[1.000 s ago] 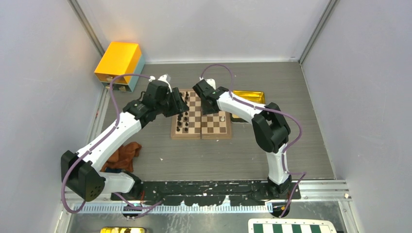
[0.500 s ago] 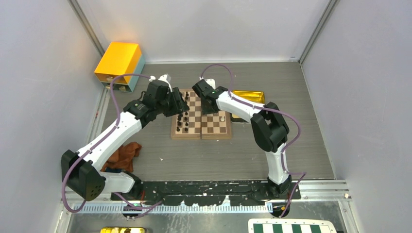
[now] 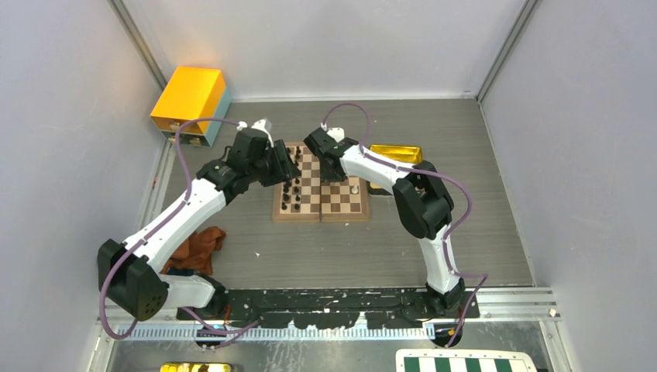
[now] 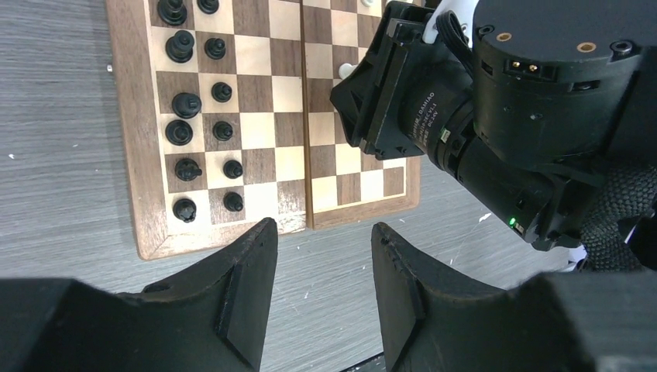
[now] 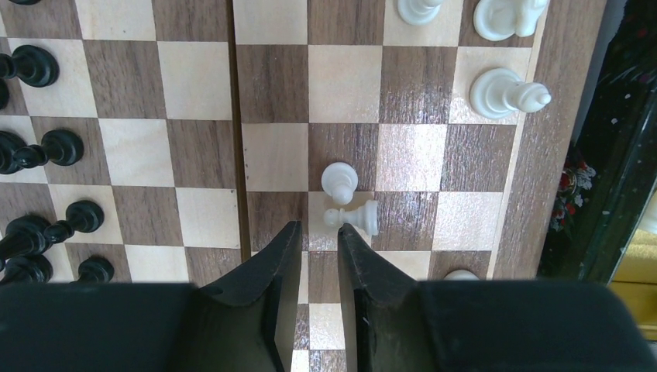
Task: Set up the chess pieces on the board
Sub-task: Pick up the chess piece from the chessboard.
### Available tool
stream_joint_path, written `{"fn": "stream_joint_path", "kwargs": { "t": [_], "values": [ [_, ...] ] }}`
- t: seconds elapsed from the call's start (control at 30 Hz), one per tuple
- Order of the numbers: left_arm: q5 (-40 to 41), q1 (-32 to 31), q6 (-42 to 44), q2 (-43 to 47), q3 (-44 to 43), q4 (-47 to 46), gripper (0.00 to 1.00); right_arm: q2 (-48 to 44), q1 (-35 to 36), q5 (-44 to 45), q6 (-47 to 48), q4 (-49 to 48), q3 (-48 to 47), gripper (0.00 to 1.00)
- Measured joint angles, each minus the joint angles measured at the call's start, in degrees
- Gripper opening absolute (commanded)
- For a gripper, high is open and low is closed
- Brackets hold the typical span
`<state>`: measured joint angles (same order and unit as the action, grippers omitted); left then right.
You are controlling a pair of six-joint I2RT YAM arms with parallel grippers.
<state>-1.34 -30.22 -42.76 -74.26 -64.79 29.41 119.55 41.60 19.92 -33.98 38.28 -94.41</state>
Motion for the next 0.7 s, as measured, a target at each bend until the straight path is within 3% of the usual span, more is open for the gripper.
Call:
{"fn": "stream_joint_path", "kwargs": {
  "t": [0.7],
  "values": [
    [-0.70, 2.29, 1.31, 0.02, 0.44, -0.13, 0.50, 1.68, -0.50, 1.75, -1.77, 0.90, -1.49, 0.29]
  ]
}}
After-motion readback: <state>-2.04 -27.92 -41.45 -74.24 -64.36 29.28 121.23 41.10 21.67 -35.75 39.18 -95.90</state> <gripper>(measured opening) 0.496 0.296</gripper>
